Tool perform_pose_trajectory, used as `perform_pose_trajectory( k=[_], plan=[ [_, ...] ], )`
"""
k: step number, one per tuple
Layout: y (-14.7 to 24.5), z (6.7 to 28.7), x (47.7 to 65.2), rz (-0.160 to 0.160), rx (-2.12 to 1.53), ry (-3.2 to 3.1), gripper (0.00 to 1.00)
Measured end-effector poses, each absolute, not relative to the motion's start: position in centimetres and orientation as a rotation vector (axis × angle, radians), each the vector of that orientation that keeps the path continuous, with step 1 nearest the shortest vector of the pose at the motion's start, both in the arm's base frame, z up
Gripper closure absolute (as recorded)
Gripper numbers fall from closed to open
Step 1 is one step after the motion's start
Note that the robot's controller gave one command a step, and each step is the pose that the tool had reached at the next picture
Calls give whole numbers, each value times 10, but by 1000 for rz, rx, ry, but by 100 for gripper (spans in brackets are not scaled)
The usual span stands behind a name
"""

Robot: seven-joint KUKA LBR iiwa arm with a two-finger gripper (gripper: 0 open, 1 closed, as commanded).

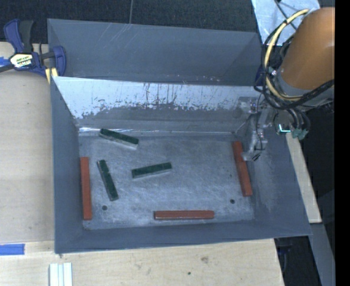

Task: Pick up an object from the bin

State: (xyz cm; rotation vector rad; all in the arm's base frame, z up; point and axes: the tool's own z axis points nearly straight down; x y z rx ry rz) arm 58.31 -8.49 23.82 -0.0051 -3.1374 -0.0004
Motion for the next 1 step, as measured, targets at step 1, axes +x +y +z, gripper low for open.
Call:
perform_pose_trajectory(
  k=[1],
  plan=[
    [-122,124,583,0,180,-3132,0]
  ],
)
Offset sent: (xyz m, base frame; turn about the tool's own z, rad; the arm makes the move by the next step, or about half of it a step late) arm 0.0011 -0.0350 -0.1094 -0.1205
